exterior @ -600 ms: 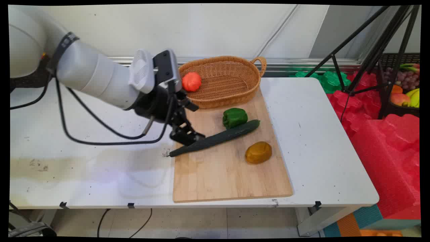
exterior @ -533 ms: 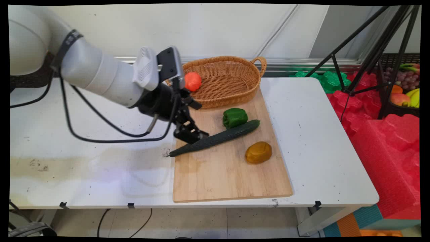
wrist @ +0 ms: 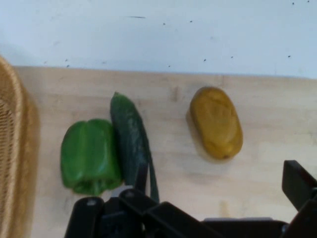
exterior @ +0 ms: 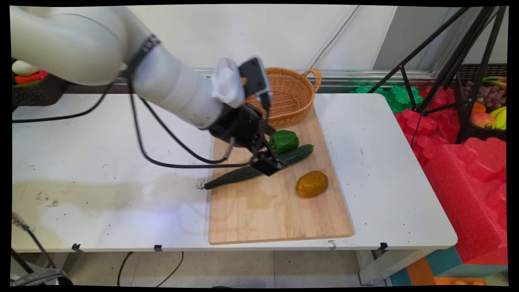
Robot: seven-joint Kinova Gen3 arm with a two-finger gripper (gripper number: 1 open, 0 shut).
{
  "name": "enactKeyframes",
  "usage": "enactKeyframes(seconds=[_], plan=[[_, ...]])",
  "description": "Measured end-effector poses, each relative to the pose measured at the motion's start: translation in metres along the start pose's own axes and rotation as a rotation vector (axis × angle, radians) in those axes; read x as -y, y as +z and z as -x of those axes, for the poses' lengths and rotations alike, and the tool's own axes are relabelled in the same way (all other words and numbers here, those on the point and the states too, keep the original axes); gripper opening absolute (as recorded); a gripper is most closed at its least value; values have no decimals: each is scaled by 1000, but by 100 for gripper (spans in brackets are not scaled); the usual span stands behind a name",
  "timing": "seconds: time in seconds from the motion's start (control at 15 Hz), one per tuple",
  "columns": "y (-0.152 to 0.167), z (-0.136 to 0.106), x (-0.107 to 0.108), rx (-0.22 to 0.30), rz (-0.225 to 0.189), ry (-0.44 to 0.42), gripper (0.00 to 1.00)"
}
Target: Pick up the potato from the cutting board
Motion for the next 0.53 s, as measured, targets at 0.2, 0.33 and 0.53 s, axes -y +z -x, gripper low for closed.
enactKeyframes(seconds=[0.2, 0.33, 0.53], plan=[[30, -13, -4, 21, 17, -5, 100], [53, -19, -7, 38, 27, -7, 100], [85, -22, -9, 66, 39, -17, 100]])
